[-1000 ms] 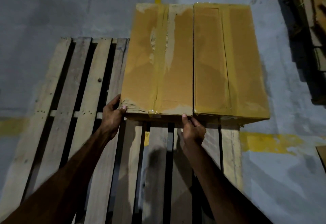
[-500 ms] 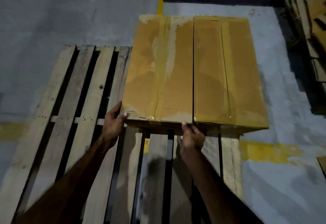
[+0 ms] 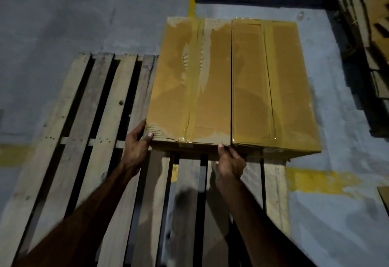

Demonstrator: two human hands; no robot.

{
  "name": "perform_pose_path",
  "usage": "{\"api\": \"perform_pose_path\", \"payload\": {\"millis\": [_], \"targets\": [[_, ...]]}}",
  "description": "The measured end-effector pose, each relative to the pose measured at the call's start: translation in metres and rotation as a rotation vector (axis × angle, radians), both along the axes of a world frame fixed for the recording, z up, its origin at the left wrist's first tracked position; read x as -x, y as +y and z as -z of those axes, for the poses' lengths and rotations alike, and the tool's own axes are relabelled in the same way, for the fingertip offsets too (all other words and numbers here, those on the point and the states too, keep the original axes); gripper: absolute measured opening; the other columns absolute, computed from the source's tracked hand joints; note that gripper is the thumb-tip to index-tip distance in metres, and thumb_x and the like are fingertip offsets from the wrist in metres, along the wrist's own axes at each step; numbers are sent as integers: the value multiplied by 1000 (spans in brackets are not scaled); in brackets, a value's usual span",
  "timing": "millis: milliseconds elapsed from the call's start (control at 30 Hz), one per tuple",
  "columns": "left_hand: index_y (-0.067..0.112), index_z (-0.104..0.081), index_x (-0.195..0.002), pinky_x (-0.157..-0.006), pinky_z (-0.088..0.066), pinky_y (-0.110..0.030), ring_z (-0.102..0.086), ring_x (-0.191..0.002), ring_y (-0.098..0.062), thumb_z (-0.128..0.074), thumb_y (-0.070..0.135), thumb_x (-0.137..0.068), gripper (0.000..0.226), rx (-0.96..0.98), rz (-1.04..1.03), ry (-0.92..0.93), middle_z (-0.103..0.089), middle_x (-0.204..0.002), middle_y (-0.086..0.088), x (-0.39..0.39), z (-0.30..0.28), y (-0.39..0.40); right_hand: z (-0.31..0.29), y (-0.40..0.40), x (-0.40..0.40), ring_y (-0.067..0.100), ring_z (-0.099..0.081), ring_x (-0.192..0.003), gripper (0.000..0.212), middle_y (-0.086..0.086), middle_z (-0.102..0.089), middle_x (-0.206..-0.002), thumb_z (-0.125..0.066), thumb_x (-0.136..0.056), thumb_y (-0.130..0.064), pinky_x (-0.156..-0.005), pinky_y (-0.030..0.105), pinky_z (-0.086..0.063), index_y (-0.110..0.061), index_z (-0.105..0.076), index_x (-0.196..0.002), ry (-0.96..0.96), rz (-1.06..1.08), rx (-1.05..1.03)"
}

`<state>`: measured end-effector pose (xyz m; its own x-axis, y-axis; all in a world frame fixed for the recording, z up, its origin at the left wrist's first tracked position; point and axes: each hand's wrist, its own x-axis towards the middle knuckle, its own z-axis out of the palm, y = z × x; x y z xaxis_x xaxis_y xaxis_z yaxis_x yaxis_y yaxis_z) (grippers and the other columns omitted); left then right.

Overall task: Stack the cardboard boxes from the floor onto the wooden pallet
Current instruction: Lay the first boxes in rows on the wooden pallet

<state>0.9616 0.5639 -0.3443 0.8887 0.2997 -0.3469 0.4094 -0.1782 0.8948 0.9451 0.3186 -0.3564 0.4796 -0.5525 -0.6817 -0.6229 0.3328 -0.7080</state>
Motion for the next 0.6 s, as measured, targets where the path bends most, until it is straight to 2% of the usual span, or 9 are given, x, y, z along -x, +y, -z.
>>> {"api": "perform_pose_path", "payload": {"millis": [167, 333, 433, 500, 533, 600], "targets": [[23, -52, -154, -113, -50, -50, -62, -132, -20, -53, 1, -105, 54, 2, 10, -8, -68, -139, 3, -1, 1, 0, 0, 1, -3, 30, -66, -121, 56, 14, -70, -134, -83, -90, -26, -102, 50, -57, -10, -64, -140, 1, 52, -42], [18, -50, -155, -113, -50, -49, -62, -131, -22, -54, -2, -105, 54, 8, -30, -5, -67, -139, 0, -2, 1, -5, 1, 0, -4, 30, -65, -123, 54, 13, -70, -134, -83, -90, -22, -102, 50, -58, -11, -64, -139, -9, 98, -85], [17, -51, -154, -106, -54, -33, -65, -122, -14, -53, -3, -105, 53, -17, -18, -12, -68, -129, 7, -3, -1, -8, -2, -1, -4, 29, -67, -121, 54, 13, -71, -132, -83, -89, -21, -101, 49, -58, -9, -64, -138, -19, 100, -80], [15, -54, -151, -97, -54, -17, -65, -113, -3, -54, -1, -105, 49, -44, -17, -19, -69, -123, 11, -1, -2, -10, -3, -3, -1, 25, -69, -115, 50, 10, -74, -123, -84, -89, -21, -102, 47, -58, -7, -66, -134, -22, 70, -52], [14, -56, -149, -94, -54, -14, -65, -110, -1, -55, 0, -105, 46, -61, -20, -17, -69, -122, 10, 1, -2, -10, -3, -6, 1, 23, -69, -110, 46, 6, -75, -114, -84, -89, -21, -101, 46, -58, -8, -69, -130, -9, 30, -13], [12, -61, -144, -100, -56, -24, -68, -112, -9, -57, 7, -107, 38, -95, -26, -15, -71, -123, 4, 4, -1, -10, -7, -14, 10, 20, -71, -100, 29, 0, -76, -102, -85, -88, -25, -93, 42, -61, -17, -74, -114, 28, -98, 146]]}}
